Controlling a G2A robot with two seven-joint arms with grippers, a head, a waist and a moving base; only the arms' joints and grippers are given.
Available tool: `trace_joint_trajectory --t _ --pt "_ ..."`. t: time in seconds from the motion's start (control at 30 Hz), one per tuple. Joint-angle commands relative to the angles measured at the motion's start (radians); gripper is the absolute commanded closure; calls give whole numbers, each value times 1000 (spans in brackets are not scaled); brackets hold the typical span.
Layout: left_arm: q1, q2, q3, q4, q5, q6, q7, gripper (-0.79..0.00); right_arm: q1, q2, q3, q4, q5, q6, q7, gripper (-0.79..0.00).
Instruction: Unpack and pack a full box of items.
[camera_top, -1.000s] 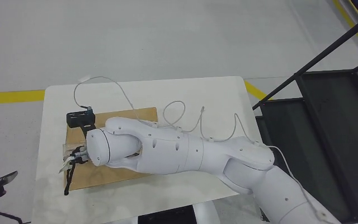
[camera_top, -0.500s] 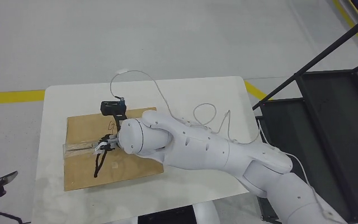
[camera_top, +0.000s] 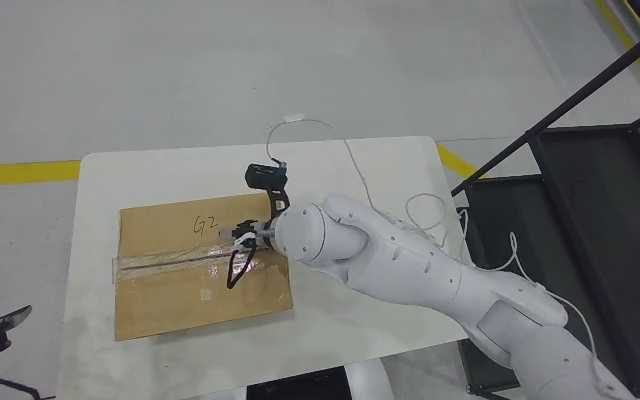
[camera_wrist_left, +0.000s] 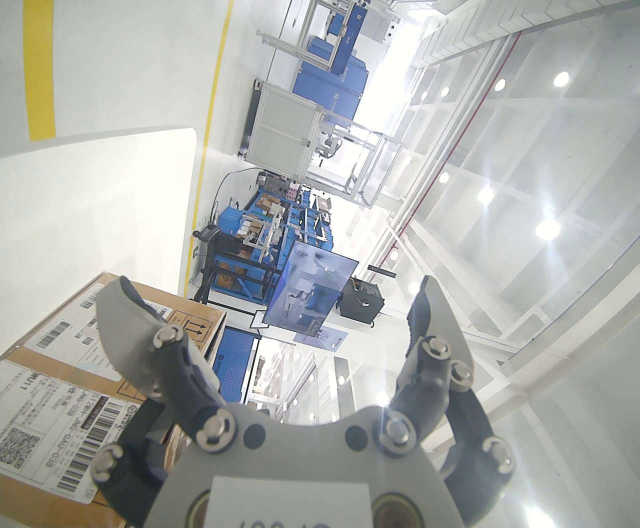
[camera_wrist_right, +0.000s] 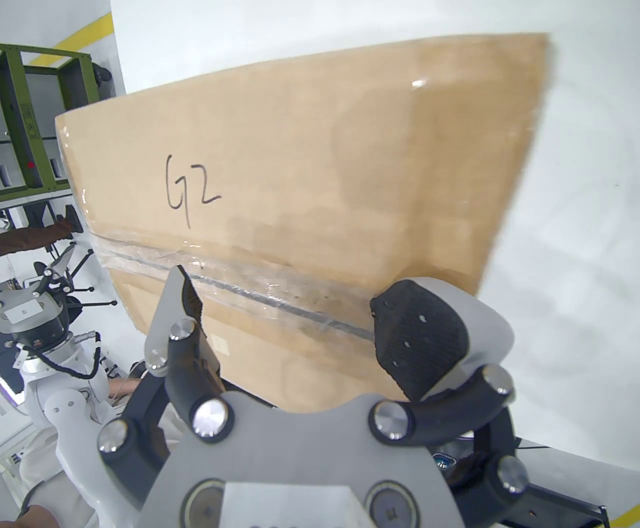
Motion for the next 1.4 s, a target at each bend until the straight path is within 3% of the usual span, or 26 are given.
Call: trace_joint_trajectory --t 0.0,0.33,0.43,0.53,0.63,0.83,1.03,1.37 --pt "0 0 0 0 0 0 0 -785 -17 31 19 -18 -16 0 0 -785" --pt "0 0 0 0 0 0 0 -785 -134 158 158 -193 -115 -1 -5 -785" --pt "0 0 0 0 0 0 0 -785 -193 184 205 -260 -188 -86 -62 -785" --pt "0 0 0 0 0 0 0 -785 -294 196 281 -312 -174 -297 -220 -785" --pt "0 0 0 0 0 0 0 -785 -421 205 332 -313 -215 -429 -440 -785" --pt "0 0 0 0 0 0 0 -785 -575 215 386 -299 -328 -600 -700 -785" --pt "0 0 0 0 0 0 0 -785 -716 200 477 -260 -180 -746 -1050 -785" --pt "0 0 0 0 0 0 0 -785 -798 204 574 -252 -312 -629 -1020 -785"
